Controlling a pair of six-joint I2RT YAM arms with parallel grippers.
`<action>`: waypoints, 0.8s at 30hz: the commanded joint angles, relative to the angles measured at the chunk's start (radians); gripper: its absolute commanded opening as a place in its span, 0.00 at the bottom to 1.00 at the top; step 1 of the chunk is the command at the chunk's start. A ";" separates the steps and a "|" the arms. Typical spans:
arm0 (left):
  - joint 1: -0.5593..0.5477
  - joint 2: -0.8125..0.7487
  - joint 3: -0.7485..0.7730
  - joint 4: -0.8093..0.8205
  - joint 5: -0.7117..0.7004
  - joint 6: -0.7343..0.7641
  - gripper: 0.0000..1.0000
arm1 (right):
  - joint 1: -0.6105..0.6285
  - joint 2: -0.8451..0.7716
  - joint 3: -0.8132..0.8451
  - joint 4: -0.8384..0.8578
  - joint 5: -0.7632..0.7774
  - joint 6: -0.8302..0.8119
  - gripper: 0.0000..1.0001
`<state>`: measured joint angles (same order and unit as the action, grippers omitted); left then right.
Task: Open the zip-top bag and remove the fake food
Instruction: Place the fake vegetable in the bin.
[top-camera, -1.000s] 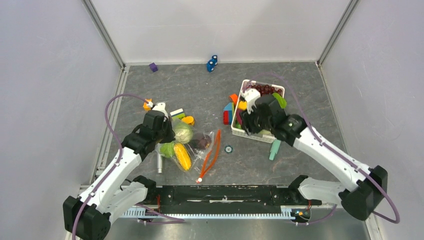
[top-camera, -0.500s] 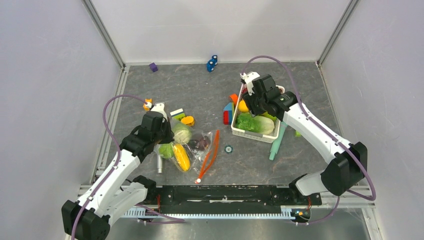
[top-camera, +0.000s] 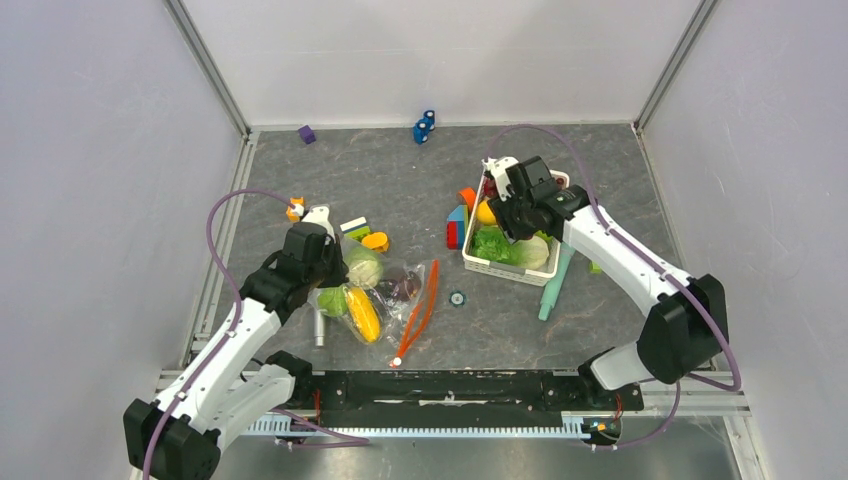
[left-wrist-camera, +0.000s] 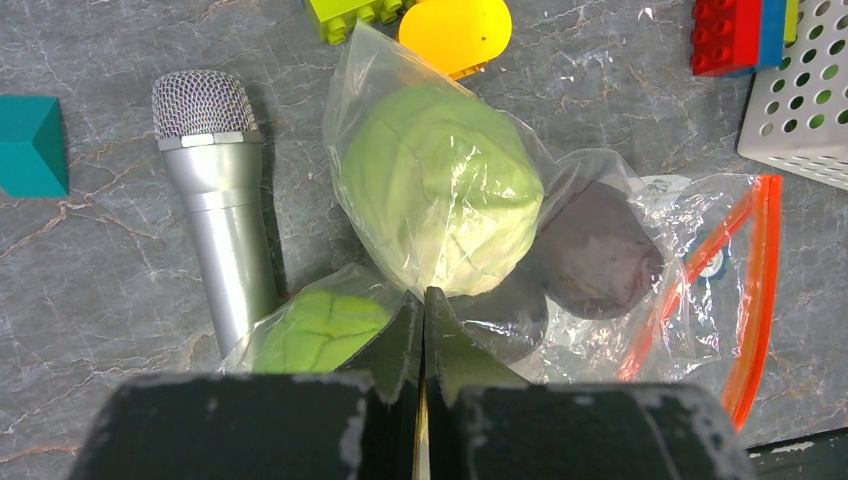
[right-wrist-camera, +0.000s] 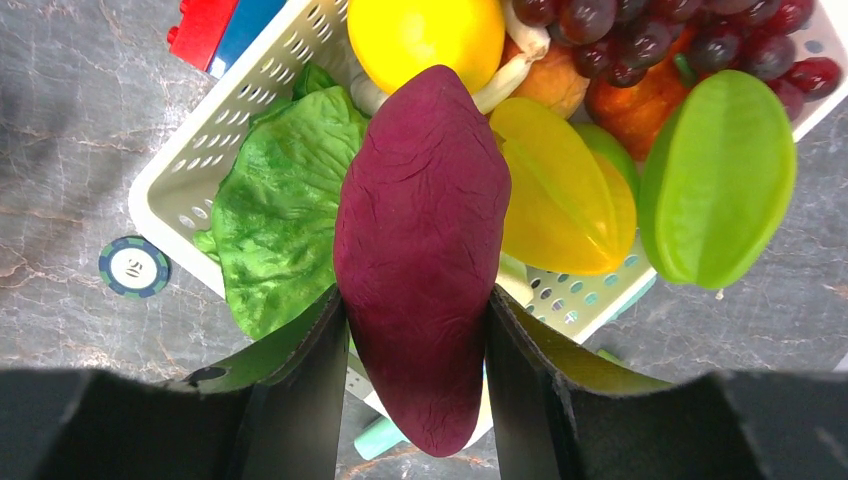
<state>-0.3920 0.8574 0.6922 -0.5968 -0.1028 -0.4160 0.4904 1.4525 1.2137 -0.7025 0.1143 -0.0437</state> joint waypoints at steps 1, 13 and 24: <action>0.007 0.000 0.024 0.023 0.000 0.036 0.02 | -0.001 0.018 -0.010 0.044 -0.010 -0.018 0.40; 0.007 0.009 0.024 0.023 0.008 0.036 0.02 | -0.001 0.062 0.010 0.046 0.059 -0.030 0.49; 0.007 0.014 0.024 0.023 0.014 0.037 0.02 | -0.002 0.043 0.020 0.046 0.064 -0.035 0.66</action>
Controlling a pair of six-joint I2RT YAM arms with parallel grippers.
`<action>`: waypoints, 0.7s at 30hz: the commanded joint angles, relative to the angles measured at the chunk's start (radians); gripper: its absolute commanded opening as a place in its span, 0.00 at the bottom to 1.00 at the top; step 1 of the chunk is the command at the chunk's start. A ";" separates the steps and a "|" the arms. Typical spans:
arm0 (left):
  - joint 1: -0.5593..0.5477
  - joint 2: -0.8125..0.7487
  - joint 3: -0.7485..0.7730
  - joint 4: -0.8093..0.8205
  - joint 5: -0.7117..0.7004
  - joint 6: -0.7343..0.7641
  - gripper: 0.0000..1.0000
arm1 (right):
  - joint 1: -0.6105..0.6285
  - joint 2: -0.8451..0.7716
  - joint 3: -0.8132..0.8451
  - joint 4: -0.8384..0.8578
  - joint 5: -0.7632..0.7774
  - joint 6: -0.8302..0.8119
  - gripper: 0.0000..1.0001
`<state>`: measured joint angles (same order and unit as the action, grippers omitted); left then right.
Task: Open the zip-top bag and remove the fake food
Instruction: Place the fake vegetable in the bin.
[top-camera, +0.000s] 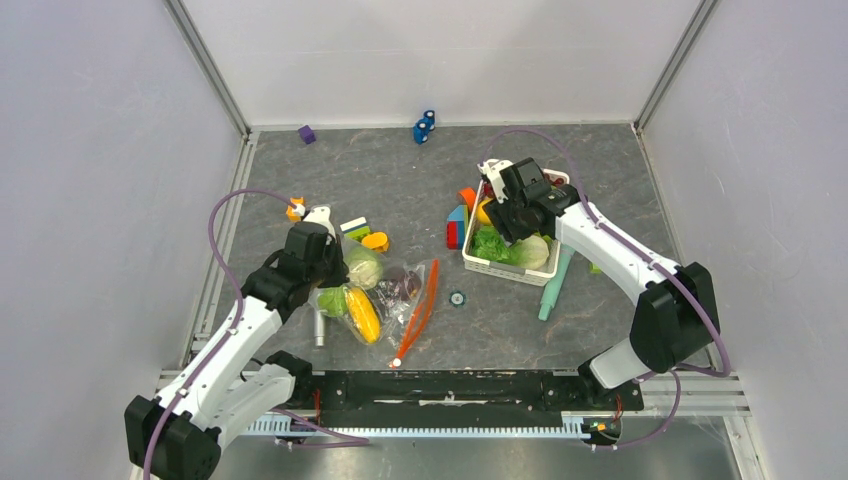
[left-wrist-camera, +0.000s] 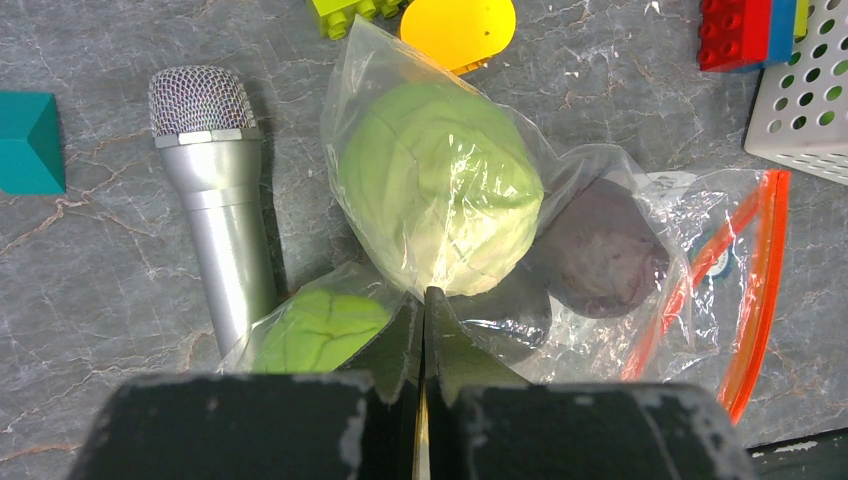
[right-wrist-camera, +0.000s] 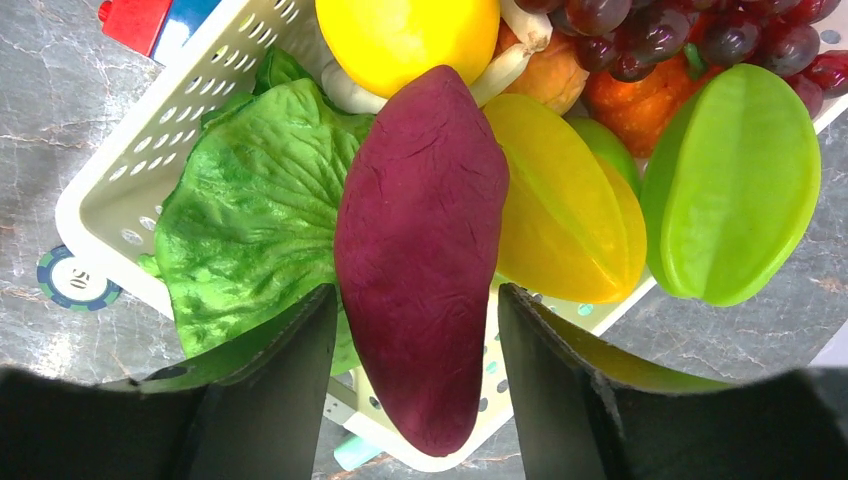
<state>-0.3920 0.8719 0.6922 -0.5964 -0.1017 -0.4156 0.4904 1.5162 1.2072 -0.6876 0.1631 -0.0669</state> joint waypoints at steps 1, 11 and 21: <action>0.006 -0.002 0.024 0.023 0.012 0.038 0.02 | -0.001 -0.024 0.030 0.030 0.015 -0.011 0.67; 0.007 -0.001 0.025 0.024 0.015 0.037 0.02 | -0.001 -0.071 0.058 0.005 0.026 -0.013 0.73; 0.007 0.000 0.024 0.024 0.018 0.037 0.02 | -0.001 -0.088 0.060 0.001 0.033 -0.013 0.51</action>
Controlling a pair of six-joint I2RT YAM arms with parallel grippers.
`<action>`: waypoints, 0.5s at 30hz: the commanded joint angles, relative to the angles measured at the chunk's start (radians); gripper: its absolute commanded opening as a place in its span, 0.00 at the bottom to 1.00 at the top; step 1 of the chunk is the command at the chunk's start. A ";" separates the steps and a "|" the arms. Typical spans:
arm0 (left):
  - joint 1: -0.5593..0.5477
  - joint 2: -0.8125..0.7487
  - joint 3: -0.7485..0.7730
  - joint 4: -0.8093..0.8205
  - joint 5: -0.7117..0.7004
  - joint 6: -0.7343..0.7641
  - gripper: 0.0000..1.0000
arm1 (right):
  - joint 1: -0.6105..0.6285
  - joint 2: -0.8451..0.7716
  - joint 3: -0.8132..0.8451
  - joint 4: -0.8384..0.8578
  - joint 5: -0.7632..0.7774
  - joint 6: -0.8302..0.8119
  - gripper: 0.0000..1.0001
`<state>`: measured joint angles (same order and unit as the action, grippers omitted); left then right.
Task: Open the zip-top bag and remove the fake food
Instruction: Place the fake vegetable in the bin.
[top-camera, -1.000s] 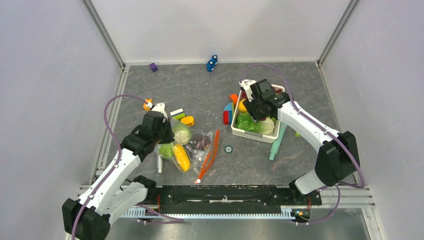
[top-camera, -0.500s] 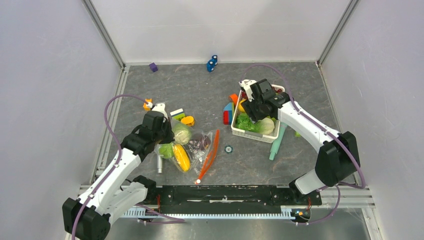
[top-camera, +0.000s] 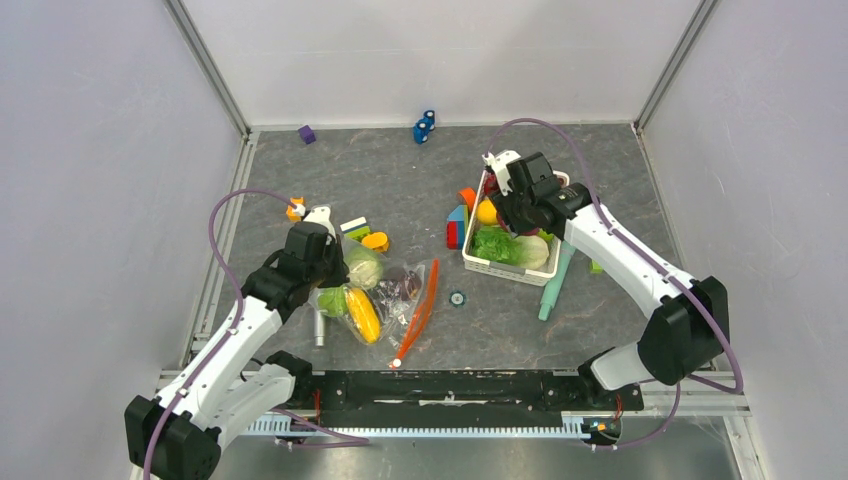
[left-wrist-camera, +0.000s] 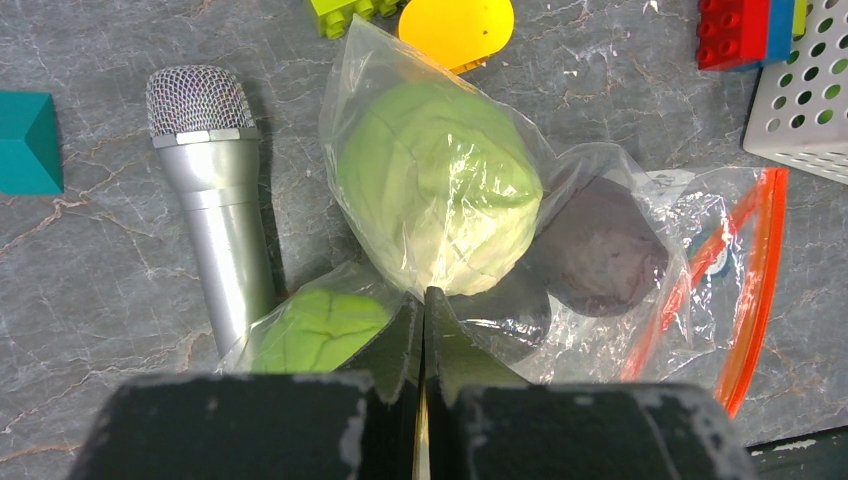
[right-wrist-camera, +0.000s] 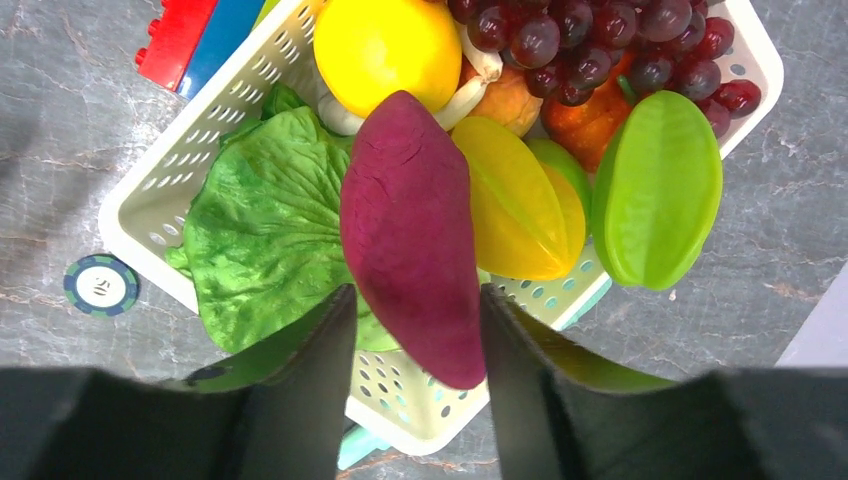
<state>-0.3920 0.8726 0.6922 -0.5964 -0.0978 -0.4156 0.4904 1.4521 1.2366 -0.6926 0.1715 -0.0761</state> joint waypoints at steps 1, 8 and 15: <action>0.007 0.000 0.025 0.024 0.014 0.038 0.02 | -0.001 -0.024 0.025 0.006 0.030 -0.005 0.49; 0.006 0.001 0.025 0.024 0.014 0.037 0.02 | -0.001 -0.023 -0.005 -0.003 0.111 -0.009 0.42; 0.007 0.003 0.025 0.024 0.015 0.039 0.02 | -0.001 -0.023 -0.005 -0.003 0.144 -0.004 0.45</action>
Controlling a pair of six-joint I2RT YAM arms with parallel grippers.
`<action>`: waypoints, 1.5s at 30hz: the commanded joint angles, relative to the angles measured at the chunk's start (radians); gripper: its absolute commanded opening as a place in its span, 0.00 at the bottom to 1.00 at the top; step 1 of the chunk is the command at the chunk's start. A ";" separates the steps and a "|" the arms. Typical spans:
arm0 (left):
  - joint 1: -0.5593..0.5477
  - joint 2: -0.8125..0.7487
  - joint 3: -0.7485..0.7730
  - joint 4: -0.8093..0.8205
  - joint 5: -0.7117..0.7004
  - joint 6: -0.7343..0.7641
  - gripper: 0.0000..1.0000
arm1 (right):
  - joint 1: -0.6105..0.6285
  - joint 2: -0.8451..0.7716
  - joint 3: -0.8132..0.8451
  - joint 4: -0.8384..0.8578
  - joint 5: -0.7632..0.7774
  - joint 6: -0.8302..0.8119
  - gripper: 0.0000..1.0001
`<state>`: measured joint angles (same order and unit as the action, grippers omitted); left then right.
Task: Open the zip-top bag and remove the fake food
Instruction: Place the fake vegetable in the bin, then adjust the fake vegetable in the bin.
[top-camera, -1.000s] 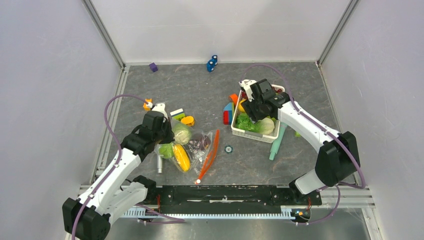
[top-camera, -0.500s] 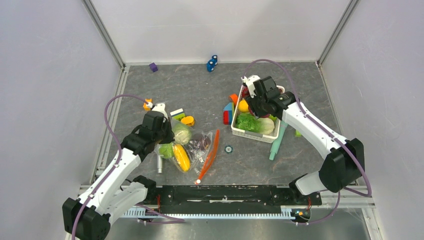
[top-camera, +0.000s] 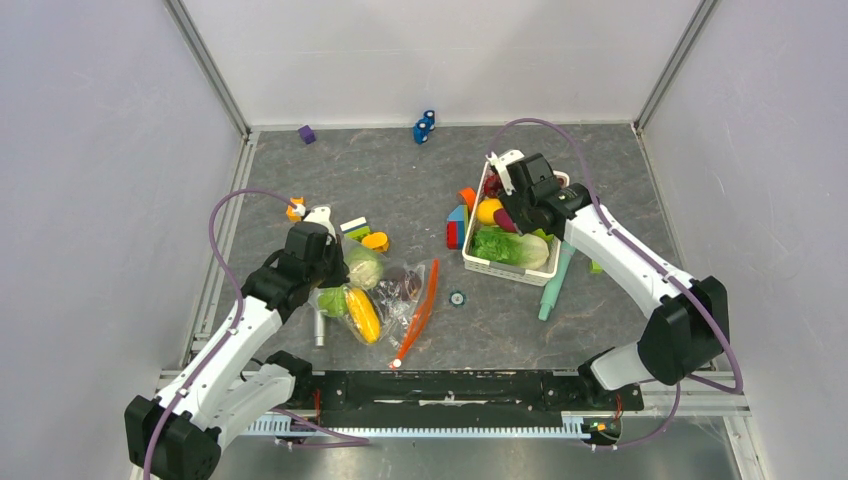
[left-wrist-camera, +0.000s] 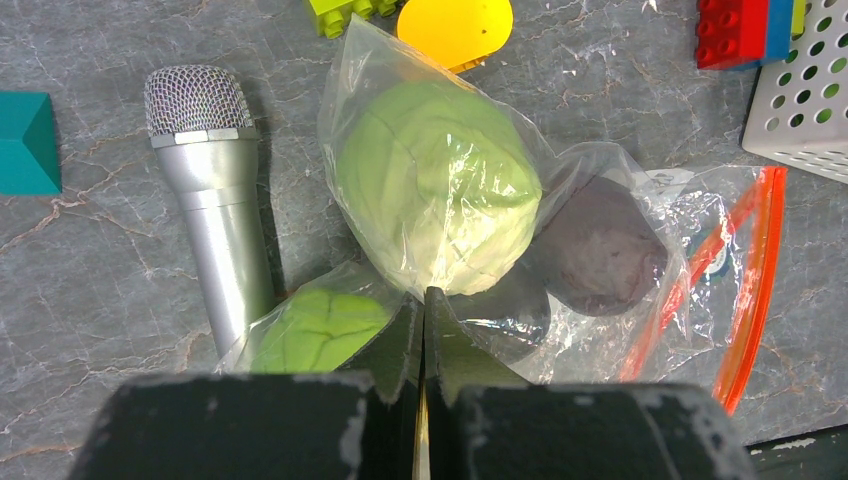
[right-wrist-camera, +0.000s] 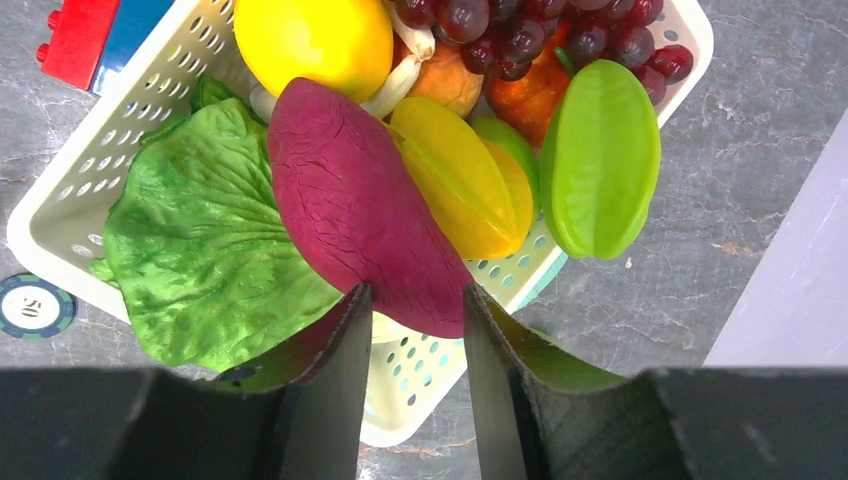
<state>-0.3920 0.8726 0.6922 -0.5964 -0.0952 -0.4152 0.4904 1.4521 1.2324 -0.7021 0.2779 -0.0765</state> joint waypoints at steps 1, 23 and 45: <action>0.006 0.003 0.025 0.024 0.011 0.038 0.02 | -0.001 -0.026 0.000 0.012 0.029 -0.003 0.46; 0.007 0.005 0.025 0.024 0.014 0.038 0.02 | -0.058 -0.168 -0.133 0.143 -0.047 0.175 0.45; 0.007 0.003 0.025 0.024 0.013 0.039 0.02 | -0.097 -0.111 -0.212 0.338 -0.229 0.147 0.46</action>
<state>-0.3920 0.8772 0.6922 -0.5964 -0.0948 -0.4152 0.3969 1.3155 1.0164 -0.4164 0.0818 0.0887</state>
